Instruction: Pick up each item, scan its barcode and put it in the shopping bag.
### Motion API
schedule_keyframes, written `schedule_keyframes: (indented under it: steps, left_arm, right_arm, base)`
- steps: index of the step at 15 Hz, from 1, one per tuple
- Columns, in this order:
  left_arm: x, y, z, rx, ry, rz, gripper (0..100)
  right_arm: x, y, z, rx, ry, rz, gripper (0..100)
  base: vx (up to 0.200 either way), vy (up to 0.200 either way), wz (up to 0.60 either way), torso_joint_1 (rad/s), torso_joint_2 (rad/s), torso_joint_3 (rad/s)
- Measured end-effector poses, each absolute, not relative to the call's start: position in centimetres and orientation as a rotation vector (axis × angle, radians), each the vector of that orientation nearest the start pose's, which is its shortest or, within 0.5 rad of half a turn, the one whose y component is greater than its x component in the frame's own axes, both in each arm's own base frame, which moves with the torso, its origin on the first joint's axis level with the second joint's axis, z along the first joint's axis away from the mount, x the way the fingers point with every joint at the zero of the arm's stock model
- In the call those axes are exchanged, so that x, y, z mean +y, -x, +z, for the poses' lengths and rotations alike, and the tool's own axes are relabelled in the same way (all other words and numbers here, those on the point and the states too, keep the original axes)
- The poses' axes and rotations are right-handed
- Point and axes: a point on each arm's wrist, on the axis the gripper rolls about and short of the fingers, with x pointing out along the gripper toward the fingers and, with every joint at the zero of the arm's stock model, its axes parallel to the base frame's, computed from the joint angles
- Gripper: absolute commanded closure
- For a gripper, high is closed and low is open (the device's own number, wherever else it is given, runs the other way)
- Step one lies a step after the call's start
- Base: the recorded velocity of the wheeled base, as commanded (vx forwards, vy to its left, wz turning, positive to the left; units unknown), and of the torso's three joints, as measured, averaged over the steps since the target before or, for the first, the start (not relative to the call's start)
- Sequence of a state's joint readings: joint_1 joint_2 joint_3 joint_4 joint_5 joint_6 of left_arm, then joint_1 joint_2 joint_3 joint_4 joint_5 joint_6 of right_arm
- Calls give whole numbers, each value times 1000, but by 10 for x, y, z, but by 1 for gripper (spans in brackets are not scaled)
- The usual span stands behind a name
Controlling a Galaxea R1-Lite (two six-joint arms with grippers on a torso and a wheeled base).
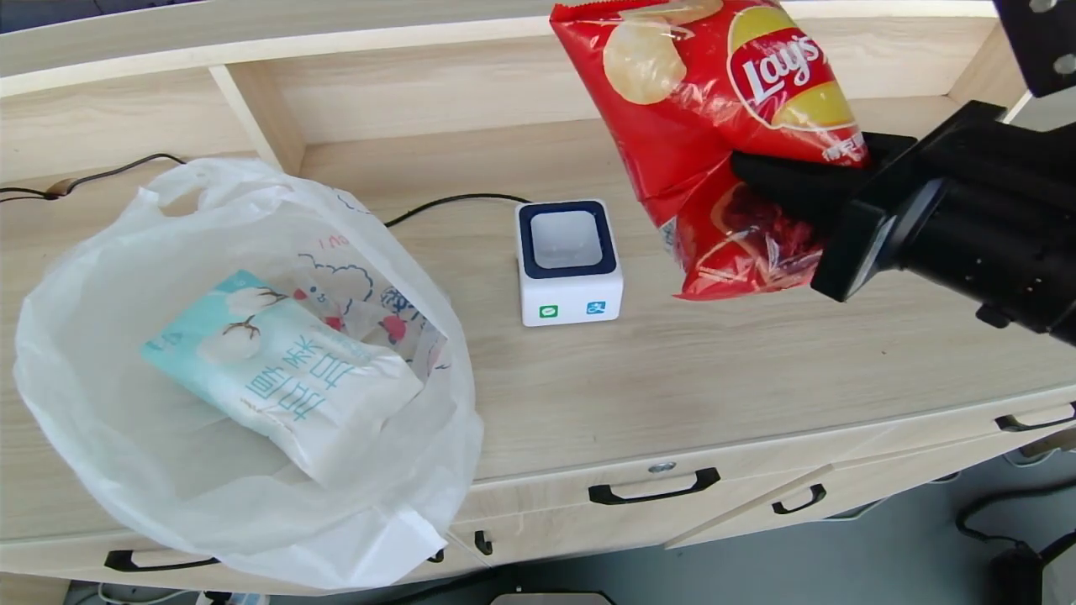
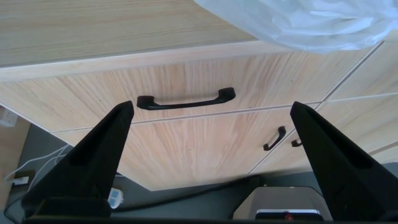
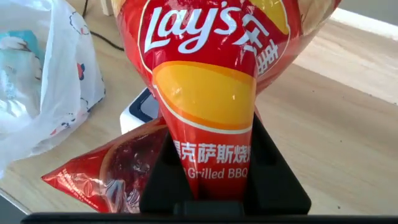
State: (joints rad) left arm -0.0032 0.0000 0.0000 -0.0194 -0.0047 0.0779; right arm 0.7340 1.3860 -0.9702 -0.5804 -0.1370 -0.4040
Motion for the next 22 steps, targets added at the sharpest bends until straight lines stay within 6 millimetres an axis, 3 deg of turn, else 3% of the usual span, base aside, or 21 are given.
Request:
schedule_keyframes:
  steps: [6, 9, 16, 22]
  left_arm:
    - [0, 23, 78, -23, -81, -7, 0]
    - [0, 23, 78, -23, -86, -6, 0]
    - [0, 23, 78, -25, -96, -7, 0]
    - [0, 23, 78, -25, -94, -7, 0]
  right_arm:
    - [182, -203, 302, -412, 392, 539, 100]
    - [195, -214, 289, -449, 387, 581, 100]
    - [206, -225, 272, -412, 409, 631, 100]
    - [214, -237, 276, -428, 401, 623, 100]
  base:
    - [0, 0, 0, 0, 0, 0]
    - [0, 0, 0, 0, 0, 0]
    - [0, 0, 0, 0, 0, 0]
    - [0, 0, 0, 0, 0, 0]
